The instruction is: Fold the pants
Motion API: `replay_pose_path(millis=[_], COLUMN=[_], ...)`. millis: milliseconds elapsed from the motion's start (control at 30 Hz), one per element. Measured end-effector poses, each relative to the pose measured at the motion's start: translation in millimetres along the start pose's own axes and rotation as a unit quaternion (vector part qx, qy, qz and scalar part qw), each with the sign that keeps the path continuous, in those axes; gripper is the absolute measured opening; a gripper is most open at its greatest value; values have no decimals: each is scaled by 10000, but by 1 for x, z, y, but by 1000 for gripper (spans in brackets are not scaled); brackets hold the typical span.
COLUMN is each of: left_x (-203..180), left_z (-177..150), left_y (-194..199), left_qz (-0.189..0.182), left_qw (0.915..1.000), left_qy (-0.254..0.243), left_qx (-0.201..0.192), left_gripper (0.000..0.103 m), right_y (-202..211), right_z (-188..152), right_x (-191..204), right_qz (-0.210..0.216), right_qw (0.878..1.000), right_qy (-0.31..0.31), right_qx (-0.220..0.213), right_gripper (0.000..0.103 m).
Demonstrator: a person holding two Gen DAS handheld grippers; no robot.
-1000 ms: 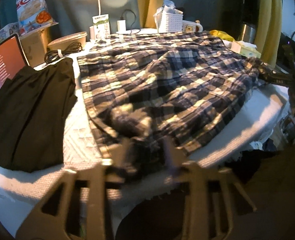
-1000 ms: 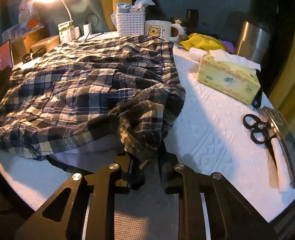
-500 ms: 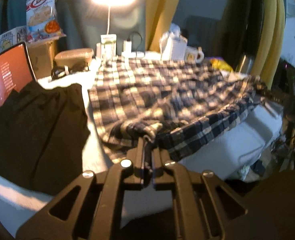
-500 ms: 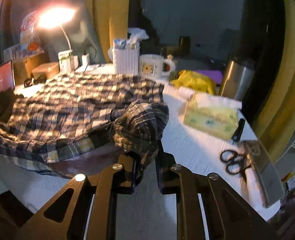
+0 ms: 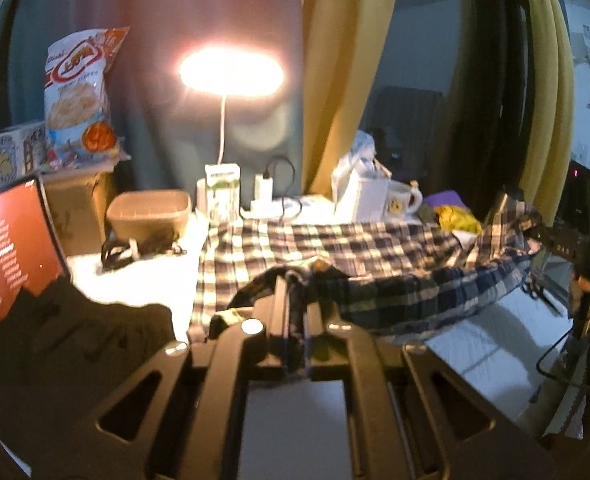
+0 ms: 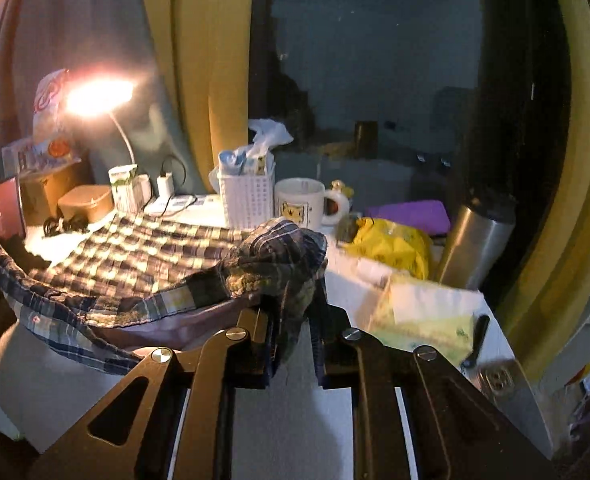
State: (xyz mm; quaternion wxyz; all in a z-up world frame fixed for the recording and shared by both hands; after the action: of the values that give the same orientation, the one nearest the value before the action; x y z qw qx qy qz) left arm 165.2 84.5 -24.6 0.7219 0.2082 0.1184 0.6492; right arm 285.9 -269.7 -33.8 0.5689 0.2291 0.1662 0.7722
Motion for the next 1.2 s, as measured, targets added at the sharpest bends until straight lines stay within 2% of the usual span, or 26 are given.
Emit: replay_pose_path(millis=[233,333,567,833,933,1033,1100,1200], left_x=[25,38,60,105,120,127,135,145], left_z=[37,48,67,53,43,38,33,26], left_y=[-42,-69,-138,-234,-262,-283,-290,-294], left_qz=[-2,-18,102,131,386,549,519,380], left_qw=[9997,9996,9999,9982,9955,9930,9918,9895], left_qy=[135,220,19,258,327,197,331,556], left_qx=[-180,-156,15,531,798,1027,1123,1275], left_gripper=[4,4,4,4,6,7,9,14], right_y=[-42,-63,-124,-217,-247,-259,-259,-251], right_z=[27,36,51,52,48,49,53,60], right_x=[4,4,7,12,13,14,11,8], right_qz=[33,56,39,-141,-250,-420,-446,-426], right_qw=[9998,9996,9992,9965,9939,9931,9929,9939], right_qy=[-209,-272,-318,-424,-602,-662,-779,-817], right_qx=[2,32,217,705,889,868,784,612], right_gripper=[16,16,16,16,18,41,65,73])
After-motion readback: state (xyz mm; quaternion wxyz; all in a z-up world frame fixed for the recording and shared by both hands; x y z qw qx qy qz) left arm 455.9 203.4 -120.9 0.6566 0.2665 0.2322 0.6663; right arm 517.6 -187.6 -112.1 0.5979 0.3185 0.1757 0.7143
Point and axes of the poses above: each gripper's, at about its wrist camera, not at the fingertips, and y roughly against the way its jaws point, x to its left, z to its top, the point moved 6 cm from there along -y, roughly the way its jaws point, and after that the axes turned 15 degrees about -y, right-handed, at the moved point
